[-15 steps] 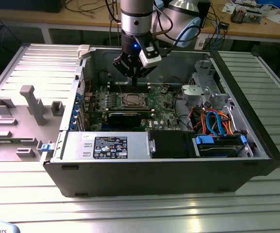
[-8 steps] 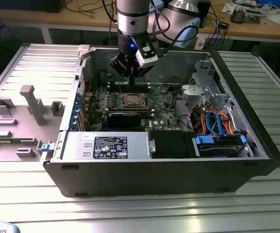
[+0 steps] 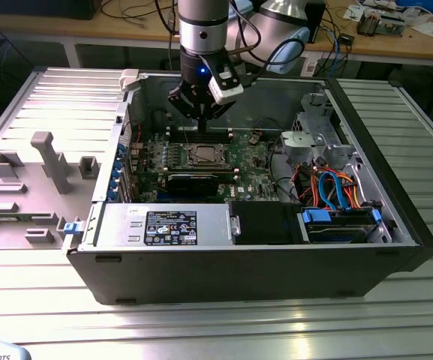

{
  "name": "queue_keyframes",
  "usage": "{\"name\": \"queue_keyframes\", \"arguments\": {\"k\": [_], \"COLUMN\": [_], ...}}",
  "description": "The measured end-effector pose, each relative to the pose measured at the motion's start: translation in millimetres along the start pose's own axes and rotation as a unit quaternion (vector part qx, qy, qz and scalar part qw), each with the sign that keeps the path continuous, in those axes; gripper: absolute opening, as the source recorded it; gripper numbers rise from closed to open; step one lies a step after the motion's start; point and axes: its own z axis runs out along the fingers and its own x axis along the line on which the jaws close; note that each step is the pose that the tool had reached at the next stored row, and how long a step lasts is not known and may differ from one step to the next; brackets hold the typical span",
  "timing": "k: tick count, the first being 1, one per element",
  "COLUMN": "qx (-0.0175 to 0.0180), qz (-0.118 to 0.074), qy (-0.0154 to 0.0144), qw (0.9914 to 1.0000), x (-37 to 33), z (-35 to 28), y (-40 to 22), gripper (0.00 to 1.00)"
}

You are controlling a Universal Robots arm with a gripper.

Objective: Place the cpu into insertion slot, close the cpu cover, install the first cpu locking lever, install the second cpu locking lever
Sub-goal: 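Install the first cpu locking lever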

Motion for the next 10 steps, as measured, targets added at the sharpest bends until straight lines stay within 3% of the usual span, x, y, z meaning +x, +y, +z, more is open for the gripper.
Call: {"name": "queue_keyframes", "arguments": {"k": [3, 10], "qx": [-0.0002, -0.0002], "qz": [-0.004, -0.004], "qy": [0.0, 0.0], "qw": [0.99999, 0.99999], "x": [5.1, 5.1], "z": [-0.1, -0.1], "y": [-0.1, -0.1], "gripper": [0.11, 0.11]}}
